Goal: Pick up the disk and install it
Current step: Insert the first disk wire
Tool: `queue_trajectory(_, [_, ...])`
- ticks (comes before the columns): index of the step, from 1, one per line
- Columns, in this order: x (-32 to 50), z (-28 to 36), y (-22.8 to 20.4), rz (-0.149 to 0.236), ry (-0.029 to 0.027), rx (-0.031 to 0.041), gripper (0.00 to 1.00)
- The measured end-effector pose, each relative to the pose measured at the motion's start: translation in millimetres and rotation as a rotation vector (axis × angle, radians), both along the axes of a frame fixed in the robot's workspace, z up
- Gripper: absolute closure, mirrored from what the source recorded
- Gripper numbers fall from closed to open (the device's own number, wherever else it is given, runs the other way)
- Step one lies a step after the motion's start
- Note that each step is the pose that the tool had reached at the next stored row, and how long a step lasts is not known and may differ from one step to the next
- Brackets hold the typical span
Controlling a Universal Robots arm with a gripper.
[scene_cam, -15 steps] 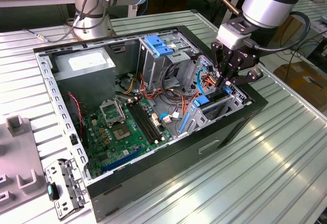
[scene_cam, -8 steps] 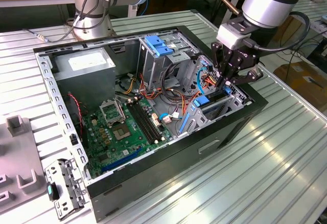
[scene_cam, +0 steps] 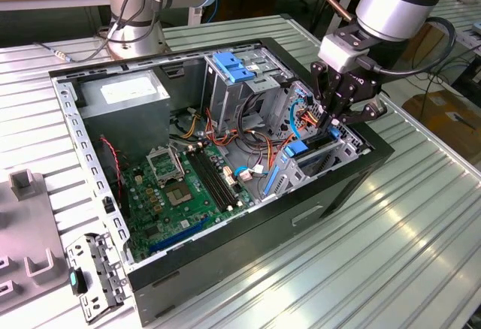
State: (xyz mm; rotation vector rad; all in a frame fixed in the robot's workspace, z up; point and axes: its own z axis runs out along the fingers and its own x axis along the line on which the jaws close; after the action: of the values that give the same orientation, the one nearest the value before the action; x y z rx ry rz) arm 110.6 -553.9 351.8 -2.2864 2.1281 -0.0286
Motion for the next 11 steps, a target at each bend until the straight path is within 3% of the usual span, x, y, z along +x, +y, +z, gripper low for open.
queue_trajectory(11, [0.0, 0.0, 0.0, -0.004, -0.0002, -0.0003, 0.84])
